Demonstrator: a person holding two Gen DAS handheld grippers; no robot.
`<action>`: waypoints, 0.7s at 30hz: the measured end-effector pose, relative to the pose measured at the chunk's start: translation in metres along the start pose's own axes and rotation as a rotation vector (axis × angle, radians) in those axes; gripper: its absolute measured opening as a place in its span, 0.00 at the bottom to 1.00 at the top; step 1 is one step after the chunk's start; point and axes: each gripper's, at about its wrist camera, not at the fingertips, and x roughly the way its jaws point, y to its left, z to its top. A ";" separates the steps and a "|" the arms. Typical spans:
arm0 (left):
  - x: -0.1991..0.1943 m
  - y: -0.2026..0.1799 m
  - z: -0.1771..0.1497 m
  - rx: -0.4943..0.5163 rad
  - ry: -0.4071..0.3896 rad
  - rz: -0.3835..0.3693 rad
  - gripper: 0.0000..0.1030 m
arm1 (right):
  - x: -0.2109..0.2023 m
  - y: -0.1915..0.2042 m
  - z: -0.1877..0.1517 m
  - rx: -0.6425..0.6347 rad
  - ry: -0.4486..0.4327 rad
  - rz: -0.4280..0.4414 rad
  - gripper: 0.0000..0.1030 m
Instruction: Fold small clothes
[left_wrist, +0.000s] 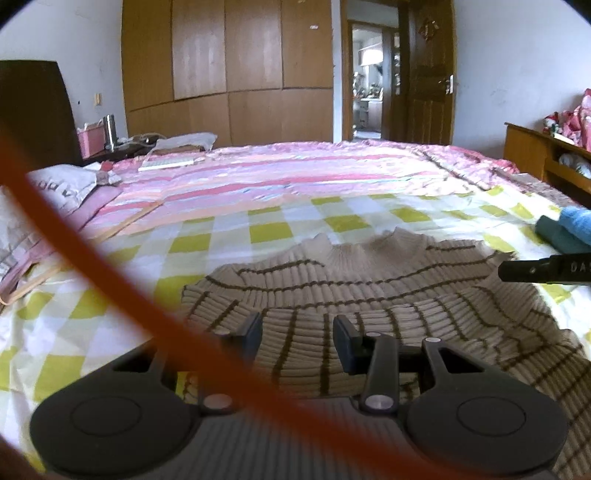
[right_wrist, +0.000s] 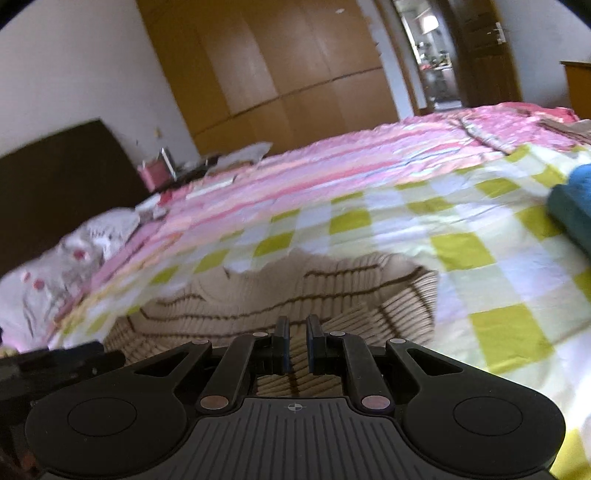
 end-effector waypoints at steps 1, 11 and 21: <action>0.004 0.001 -0.001 0.001 0.010 0.009 0.45 | 0.006 0.000 -0.002 -0.010 0.011 -0.012 0.12; 0.015 0.008 -0.020 0.047 0.055 0.045 0.47 | 0.017 -0.015 -0.015 -0.006 0.055 -0.037 0.07; 0.017 0.006 -0.020 0.048 0.069 0.060 0.48 | 0.015 -0.022 -0.024 -0.017 0.019 -0.015 0.04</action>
